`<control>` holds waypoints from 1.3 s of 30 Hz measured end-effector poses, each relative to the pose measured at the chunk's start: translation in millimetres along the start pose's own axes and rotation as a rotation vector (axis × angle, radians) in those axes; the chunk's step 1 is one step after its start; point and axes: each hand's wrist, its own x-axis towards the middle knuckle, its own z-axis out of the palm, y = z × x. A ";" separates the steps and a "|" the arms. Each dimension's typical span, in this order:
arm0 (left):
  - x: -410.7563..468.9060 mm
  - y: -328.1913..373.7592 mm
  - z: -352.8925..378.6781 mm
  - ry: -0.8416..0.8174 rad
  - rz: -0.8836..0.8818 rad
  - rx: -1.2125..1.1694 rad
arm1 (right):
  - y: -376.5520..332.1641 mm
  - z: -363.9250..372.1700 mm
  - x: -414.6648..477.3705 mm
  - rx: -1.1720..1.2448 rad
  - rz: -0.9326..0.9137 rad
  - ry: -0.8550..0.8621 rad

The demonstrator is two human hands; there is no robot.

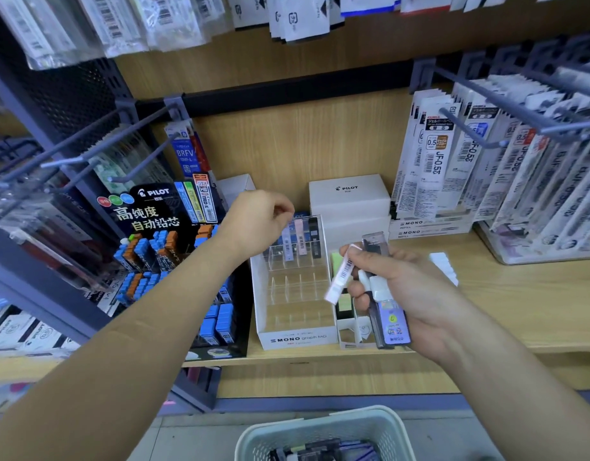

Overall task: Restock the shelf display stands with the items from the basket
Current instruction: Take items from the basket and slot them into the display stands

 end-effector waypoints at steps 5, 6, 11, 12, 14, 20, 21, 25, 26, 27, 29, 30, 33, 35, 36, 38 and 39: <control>-36.7 43.1 -27.8 -0.450 -0.223 -0.694 | -2.3 -2.9 1.9 0.072 -0.046 0.067; -41.3 45.4 -30.9 -0.552 -0.208 -0.707 | -2.1 -3.0 1.7 0.062 -0.051 0.069; -51.8 44.1 -30.9 -0.467 -0.217 -0.914 | 0.4 1.3 -1.6 -0.004 -0.077 0.065; -52.1 41.3 -29.8 -0.400 -0.229 -0.940 | 0.8 3.0 -2.1 -0.011 -0.078 0.062; -49.7 32.0 -29.9 -0.220 -0.250 -0.922 | -0.3 5.7 -2.8 -0.020 -0.059 0.071; -29.0 4.5 -32.0 0.028 -0.199 -0.359 | -6.6 -2.0 2.6 0.093 0.042 0.149; -25.2 3.7 -28.7 0.021 -0.177 -0.270 | -6.6 -3.2 4.0 0.105 0.042 0.148; -11.1 2.0 -11.0 -0.065 -0.099 -0.079 | -7.7 -4.4 5.6 0.122 0.036 0.118; -8.3 1.7 -7.1 -0.089 -0.086 -0.050 | -8.0 -4.6 5.8 0.129 0.034 0.104; -6.0 1.6 -3.4 -0.106 -0.072 -0.028 | -7.9 -4.9 6.1 0.136 0.033 0.089; -2.4 1.4 2.1 -0.116 -0.049 0.000 | -7.9 -4.9 6.2 0.141 0.031 0.070; -1.0 1.2 4.1 -0.110 -0.049 0.005 | -7.9 -4.8 6.1 0.138 0.029 0.066; 3.1 0.8 8.2 -0.080 -0.053 -0.001 | -8.2 -4.6 5.1 0.131 0.024 0.058; 4.6 2.6 10.1 -0.067 -0.043 -0.002 | -8.3 -4.7 4.6 0.138 0.022 0.057; 4.8 3.6 10.9 -0.059 -0.043 -0.011 | -8.3 -4.9 4.4 0.142 0.021 0.055; 4.5 4.8 12.9 -0.047 -0.048 -0.033 | -7.5 -6.1 4.7 0.146 0.017 0.044; 3.9 5.6 14.2 -0.041 -0.048 -0.041 | -6.9 -6.9 5.1 0.146 0.015 0.038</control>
